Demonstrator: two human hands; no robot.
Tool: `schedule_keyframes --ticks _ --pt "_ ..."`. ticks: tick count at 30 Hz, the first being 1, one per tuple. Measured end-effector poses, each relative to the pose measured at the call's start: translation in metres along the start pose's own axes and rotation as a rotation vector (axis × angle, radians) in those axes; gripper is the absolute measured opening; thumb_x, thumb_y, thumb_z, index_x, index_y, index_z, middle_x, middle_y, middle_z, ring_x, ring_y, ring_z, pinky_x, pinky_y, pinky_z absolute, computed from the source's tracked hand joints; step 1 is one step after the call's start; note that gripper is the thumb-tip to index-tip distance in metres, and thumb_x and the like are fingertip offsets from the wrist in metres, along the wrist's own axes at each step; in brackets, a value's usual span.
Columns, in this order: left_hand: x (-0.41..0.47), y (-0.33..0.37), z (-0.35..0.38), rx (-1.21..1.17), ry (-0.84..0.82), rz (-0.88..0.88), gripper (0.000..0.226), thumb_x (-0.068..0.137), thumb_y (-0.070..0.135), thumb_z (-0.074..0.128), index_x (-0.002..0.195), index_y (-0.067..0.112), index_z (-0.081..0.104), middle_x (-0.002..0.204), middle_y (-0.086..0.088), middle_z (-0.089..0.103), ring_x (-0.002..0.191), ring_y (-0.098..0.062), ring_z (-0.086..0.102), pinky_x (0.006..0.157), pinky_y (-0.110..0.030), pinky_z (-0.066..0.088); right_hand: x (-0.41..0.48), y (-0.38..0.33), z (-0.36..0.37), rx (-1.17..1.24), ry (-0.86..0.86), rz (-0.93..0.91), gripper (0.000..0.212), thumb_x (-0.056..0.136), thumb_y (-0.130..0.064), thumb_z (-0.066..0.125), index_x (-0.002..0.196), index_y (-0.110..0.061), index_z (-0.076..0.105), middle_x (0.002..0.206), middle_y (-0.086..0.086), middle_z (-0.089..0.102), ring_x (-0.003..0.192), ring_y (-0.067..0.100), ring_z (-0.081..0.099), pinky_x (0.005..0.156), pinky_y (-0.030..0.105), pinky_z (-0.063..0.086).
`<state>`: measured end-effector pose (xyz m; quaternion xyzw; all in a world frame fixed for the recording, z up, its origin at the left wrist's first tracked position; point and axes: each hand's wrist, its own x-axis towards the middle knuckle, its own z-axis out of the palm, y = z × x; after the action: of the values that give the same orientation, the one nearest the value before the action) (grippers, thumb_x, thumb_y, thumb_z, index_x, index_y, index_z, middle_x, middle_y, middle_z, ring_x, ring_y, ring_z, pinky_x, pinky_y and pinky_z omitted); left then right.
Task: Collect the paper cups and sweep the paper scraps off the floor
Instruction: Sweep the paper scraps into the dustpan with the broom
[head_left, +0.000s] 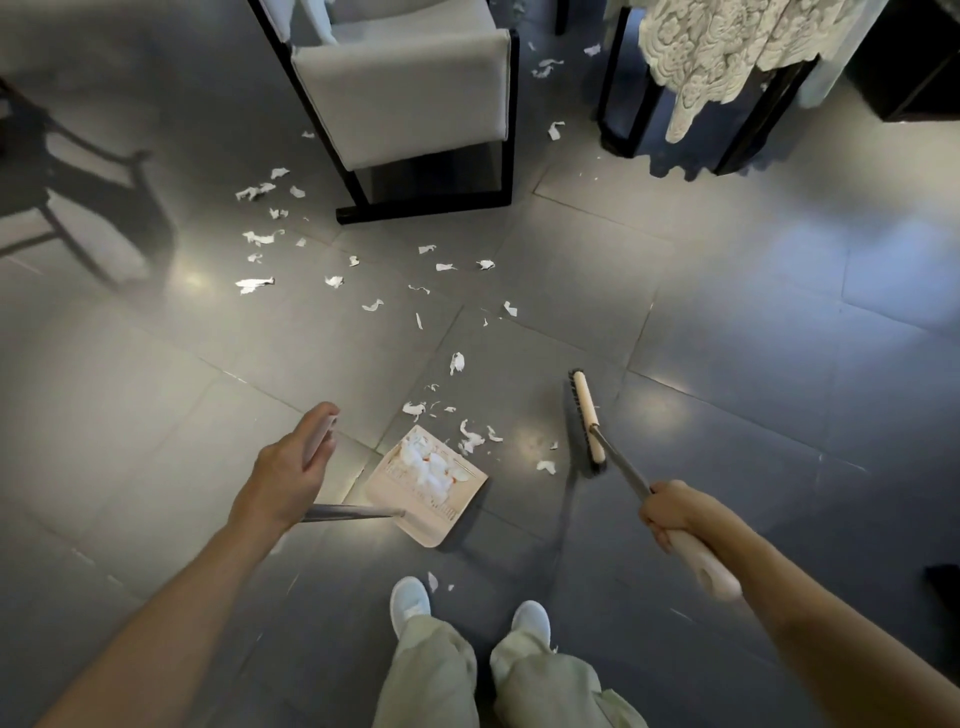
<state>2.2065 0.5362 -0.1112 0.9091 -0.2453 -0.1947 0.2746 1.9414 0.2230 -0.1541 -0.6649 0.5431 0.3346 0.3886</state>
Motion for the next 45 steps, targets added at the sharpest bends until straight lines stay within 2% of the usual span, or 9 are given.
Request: schedule_keyframes --ticks 4,7,11,19,26,34,37,40,45 --pt "0.008 -0.022 -0.024 0.039 -0.012 -0.026 0.036 0.098 0.025 0.044 0.134 0.022 0.045 0.128 -0.01 0.059 0.113 -0.035 0.056 0.091 -0.04 0.043 -0.002 -0.042 0.035 0.025 -0.051 0.041 0.013 0.08 -0.005 0.049 0.072 -0.003 0.058 0.05 0.004 0.06 0.046 0.018 0.056 0.051 0.025 0.051" --pt "0.023 -0.043 -0.046 0.048 -0.024 -0.037 0.035 0.098 0.024 0.044 0.133 0.021 0.045 0.127 -0.009 0.059 0.113 -0.034 0.056 0.092 -0.04 0.043 -0.011 -0.091 0.073 0.097 -0.09 0.025 0.011 0.081 -0.006 0.047 0.081 -0.003 0.058 0.065 0.008 0.062 0.05 0.017 0.057 0.042 0.018 0.043" --pt "0.058 -0.085 -0.083 0.038 -0.084 -0.046 0.034 0.098 0.025 0.044 0.132 0.024 0.045 0.13 -0.006 0.057 0.118 -0.031 0.054 0.097 -0.038 0.041 -0.022 -0.169 0.117 0.091 -0.16 -0.009 0.019 0.08 -0.002 0.046 0.064 -0.007 0.054 0.068 0.007 0.057 0.06 0.02 0.054 0.054 0.024 0.044" --pt "0.158 -0.141 -0.142 0.049 -0.218 0.073 0.032 0.099 0.027 0.044 0.131 0.029 0.046 0.123 0.001 0.06 0.113 -0.023 0.056 0.088 -0.026 0.038 -0.025 -0.281 0.15 0.166 -0.12 -0.002 0.016 0.084 -0.009 0.049 0.071 -0.01 0.058 0.063 0.002 0.059 0.052 0.012 0.056 0.044 0.018 0.041" --pt "0.235 -0.135 -0.143 0.097 -0.245 0.211 0.033 0.1 0.03 0.042 0.132 0.032 0.042 0.096 -0.003 0.06 0.087 -0.02 0.053 0.078 -0.031 0.042 -0.036 -0.338 0.186 0.131 -0.185 -0.059 0.024 0.084 -0.009 0.047 0.106 -0.009 0.056 0.071 0.004 0.06 0.056 0.014 0.056 0.049 0.022 0.045" --pt "0.237 -0.135 -0.146 0.11 -0.276 0.288 0.036 0.1 0.027 0.042 0.136 0.028 0.04 0.087 -0.002 0.057 0.076 -0.016 0.053 0.071 -0.029 0.043 -0.058 -0.34 0.167 0.003 -0.284 -0.15 0.042 0.086 -0.001 0.045 0.127 -0.007 0.049 0.069 -0.002 0.051 0.053 0.008 0.048 0.045 0.017 0.041" --pt "0.224 -0.139 -0.147 0.094 -0.307 0.3 0.035 0.1 0.027 0.042 0.135 0.029 0.041 0.098 -0.004 0.062 0.081 -0.016 0.054 0.074 -0.03 0.045 -0.072 -0.315 0.163 0.254 -0.274 -0.1 0.053 0.089 0.004 0.044 0.14 -0.007 0.039 0.059 -0.003 0.047 0.04 0.003 0.043 0.039 0.018 0.037" --pt "0.2 -0.144 -0.15 0.09 -0.334 0.319 0.035 0.099 0.027 0.043 0.135 0.027 0.042 0.103 -0.001 0.06 0.084 -0.015 0.054 0.078 -0.028 0.044 -0.106 -0.296 0.159 0.471 -0.316 -0.052 0.046 0.091 0.01 0.036 0.129 -0.013 0.044 0.039 -0.001 0.038 0.028 0.005 0.035 0.032 0.012 0.03" --pt "0.139 -0.161 -0.152 0.061 -0.29 0.333 0.033 0.099 0.025 0.043 0.133 0.026 0.043 0.104 0.0 0.061 0.084 -0.014 0.053 0.076 -0.026 0.039 -0.146 -0.254 0.165 0.625 -0.311 -0.029 0.039 0.091 0.006 0.038 0.124 -0.014 0.046 0.043 -0.001 0.037 0.03 0.005 0.034 0.031 0.012 0.03"
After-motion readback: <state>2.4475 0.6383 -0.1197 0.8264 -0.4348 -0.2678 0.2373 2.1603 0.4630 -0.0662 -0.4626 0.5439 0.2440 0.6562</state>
